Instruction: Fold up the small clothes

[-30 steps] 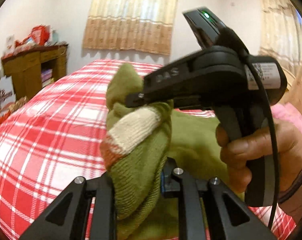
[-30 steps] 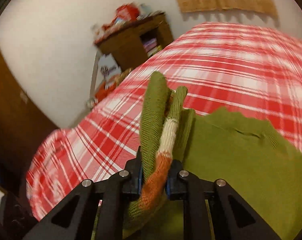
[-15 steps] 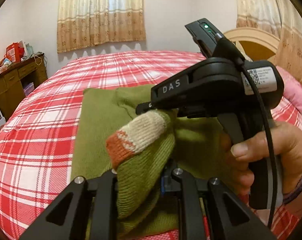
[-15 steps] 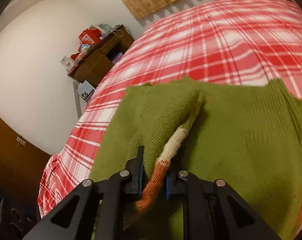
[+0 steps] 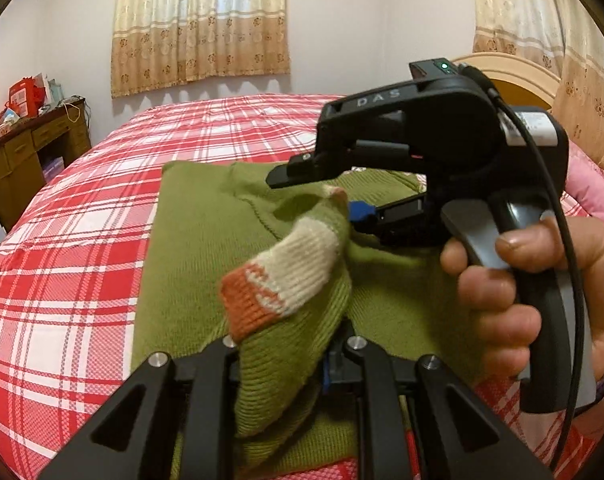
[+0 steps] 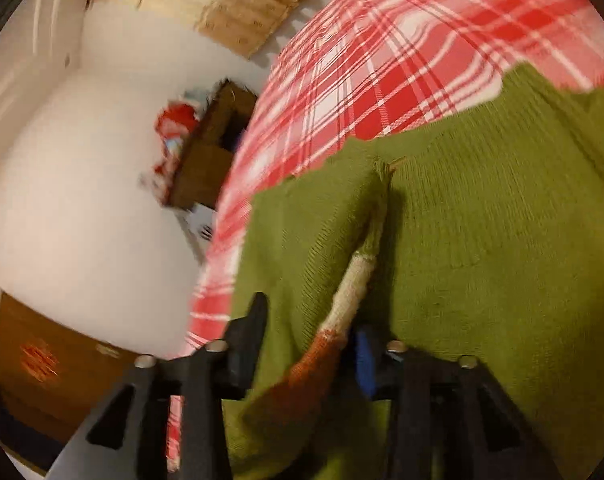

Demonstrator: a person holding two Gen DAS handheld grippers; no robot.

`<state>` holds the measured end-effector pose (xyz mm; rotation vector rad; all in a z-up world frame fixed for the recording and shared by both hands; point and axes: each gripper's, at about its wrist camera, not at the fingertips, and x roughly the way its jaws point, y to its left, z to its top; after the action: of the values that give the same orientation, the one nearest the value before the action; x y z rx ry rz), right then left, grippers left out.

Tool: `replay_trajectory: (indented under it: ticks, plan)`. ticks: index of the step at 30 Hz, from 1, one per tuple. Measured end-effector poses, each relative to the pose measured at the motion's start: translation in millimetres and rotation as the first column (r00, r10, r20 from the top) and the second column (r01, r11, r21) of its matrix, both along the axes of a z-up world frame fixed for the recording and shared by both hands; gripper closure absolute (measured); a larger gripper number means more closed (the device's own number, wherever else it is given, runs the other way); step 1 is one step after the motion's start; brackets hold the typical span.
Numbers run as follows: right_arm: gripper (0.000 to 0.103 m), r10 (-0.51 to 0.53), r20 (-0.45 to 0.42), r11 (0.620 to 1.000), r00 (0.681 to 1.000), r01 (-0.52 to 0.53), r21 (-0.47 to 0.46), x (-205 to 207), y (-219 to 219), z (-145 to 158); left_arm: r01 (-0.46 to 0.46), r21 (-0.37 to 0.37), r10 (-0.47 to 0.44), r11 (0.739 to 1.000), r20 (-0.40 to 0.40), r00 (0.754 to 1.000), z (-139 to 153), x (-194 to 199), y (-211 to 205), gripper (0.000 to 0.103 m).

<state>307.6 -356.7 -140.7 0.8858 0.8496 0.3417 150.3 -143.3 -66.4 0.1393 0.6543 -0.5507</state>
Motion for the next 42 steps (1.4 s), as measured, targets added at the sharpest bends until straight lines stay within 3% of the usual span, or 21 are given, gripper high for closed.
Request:
replay_trajectory:
  ticks: [3,4,6,14,23,31,42]
  plan:
    - [0.060,0.031,0.023,0.991,0.999,-0.027,-0.128,2.1,12.3,4.6,0.000,0.005,0.000,1.000,0.004,1.000,-1.0,3.1,-1.1,0.085]
    - [0.073,0.040,0.027,0.980,0.999,-0.034,-0.195,2.0,18.2,7.4,0.000,0.003,0.000,1.000,0.003,1.000,-1.1,3.0,-0.8,0.085]
    - [0.082,0.059,0.033,0.941,0.998,-0.045,-0.335,0.8,31.0,13.2,0.002,-0.004,-0.002,1.000,-0.005,1.000,-1.4,3.7,0.0,0.085]
    - [0.087,0.084,0.070,0.872,0.994,-0.040,-0.487,-4.8,43.0,28.5,-0.027,-0.010,0.027,1.000,-0.018,0.999,2.2,6.3,-0.6,0.085]
    - [0.088,0.078,0.107,0.848,0.991,-0.010,-0.529,-20.6,23.0,43.9,-0.005,-0.025,0.005,1.000,0.005,1.000,15.1,-1.7,-18.9,0.085]
    - [0.088,0.045,0.101,0.853,0.994,0.014,-0.522,-36.4,-5.4,38.3,0.035,-0.008,-0.035,0.999,-0.001,0.999,15.7,-7.0,-40.5,0.085]
    - [0.088,0.012,0.089,0.832,0.996,0.040,-0.553,-53.0,-41.1,41.0,0.090,-0.001,-0.090,0.996,0.009,0.996,17.2,-16.6,-72.7,0.085]
